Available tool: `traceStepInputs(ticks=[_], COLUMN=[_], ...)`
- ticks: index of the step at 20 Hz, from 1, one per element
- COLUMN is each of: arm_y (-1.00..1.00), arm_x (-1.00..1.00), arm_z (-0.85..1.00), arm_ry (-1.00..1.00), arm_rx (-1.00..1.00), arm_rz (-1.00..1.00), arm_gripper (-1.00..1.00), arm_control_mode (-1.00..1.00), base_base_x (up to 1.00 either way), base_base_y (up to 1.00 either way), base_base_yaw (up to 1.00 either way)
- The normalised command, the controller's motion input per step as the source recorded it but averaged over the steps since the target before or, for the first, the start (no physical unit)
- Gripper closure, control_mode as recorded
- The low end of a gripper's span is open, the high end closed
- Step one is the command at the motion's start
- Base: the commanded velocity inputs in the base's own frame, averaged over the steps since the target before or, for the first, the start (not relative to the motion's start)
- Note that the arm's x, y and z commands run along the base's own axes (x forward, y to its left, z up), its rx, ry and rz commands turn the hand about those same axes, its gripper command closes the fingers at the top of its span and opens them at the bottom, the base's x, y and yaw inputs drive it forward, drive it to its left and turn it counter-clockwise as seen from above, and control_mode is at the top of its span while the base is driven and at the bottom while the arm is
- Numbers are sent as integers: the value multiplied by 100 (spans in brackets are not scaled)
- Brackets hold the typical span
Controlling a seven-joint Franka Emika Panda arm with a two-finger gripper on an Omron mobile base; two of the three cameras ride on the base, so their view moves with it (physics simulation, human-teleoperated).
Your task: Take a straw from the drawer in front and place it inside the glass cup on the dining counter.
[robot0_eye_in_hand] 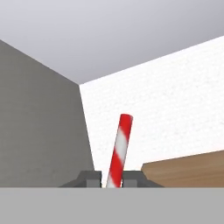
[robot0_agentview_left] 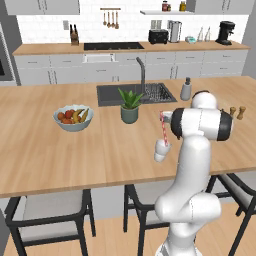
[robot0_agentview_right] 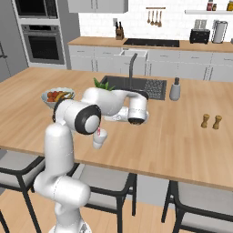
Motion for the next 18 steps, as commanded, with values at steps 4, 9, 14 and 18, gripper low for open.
traceStepInputs(ticks=[4,9,14,18], arm_y=[0,0,4,0], arm_x=[-16,-6,0,-4], arm_z=[5,3,5,18], arm_ry=[0,0,0,0], arm_rx=[3,6,7,4], arm_rz=[11,11,11,11], arm_gripper=[100,100,100,100], arm_control_mode=[-100,-100,-100,-100], base_base_x=[0,0,0,0], base_base_y=[0,0,0,0], base_base_yaw=[0,0,0,0])
